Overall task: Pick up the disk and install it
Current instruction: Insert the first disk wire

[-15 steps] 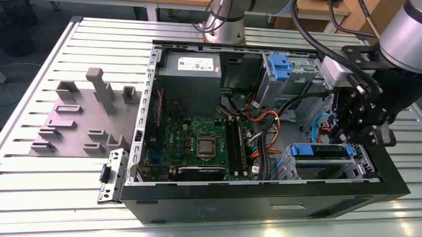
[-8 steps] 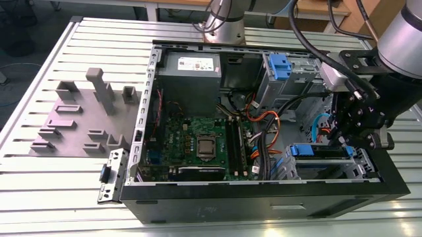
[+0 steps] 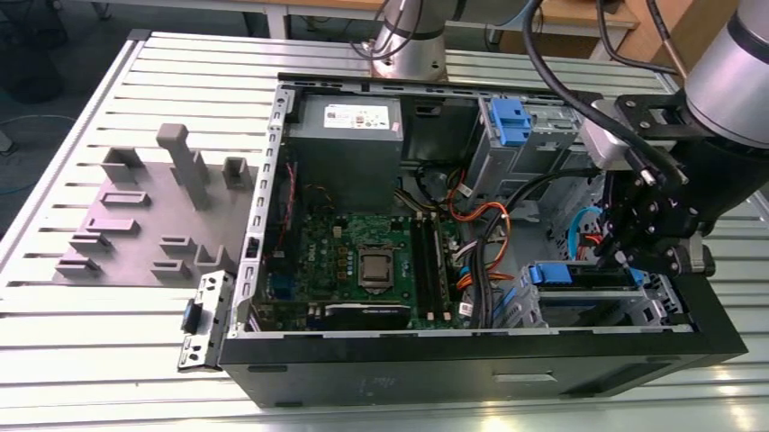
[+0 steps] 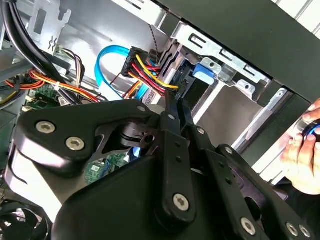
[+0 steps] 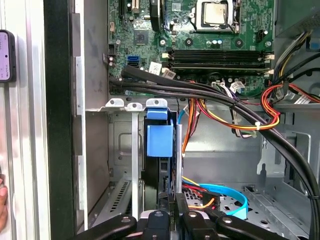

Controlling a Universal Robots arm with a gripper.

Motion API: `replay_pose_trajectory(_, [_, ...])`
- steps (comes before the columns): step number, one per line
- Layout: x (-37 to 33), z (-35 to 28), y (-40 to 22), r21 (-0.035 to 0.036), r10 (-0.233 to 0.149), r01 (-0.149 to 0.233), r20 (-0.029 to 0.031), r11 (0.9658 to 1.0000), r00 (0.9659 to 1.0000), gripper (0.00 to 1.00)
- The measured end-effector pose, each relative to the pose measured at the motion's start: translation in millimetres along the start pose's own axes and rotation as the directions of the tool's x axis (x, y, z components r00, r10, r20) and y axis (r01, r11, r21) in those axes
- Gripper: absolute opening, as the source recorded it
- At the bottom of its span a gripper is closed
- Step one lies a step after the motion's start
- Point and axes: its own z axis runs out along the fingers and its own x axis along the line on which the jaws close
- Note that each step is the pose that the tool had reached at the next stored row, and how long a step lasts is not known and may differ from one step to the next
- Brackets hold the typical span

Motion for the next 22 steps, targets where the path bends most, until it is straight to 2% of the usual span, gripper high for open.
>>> replay_pose_trajectory(5, [0.9,1.6,0.1,0.0000,0.005,-0.005,0.0001,1.0000,1.0000,0.16])
replay_pose_trajectory(10, [2.0,2.5,0.2,-0.0002,0.006,-0.006,0.0055,1.0000,1.0000,0.16])
replay_pose_trajectory(22, [4.4,2.2,0.0,-0.0002,0.007,-0.007,0.0082,1.0000,0.9999,0.16])
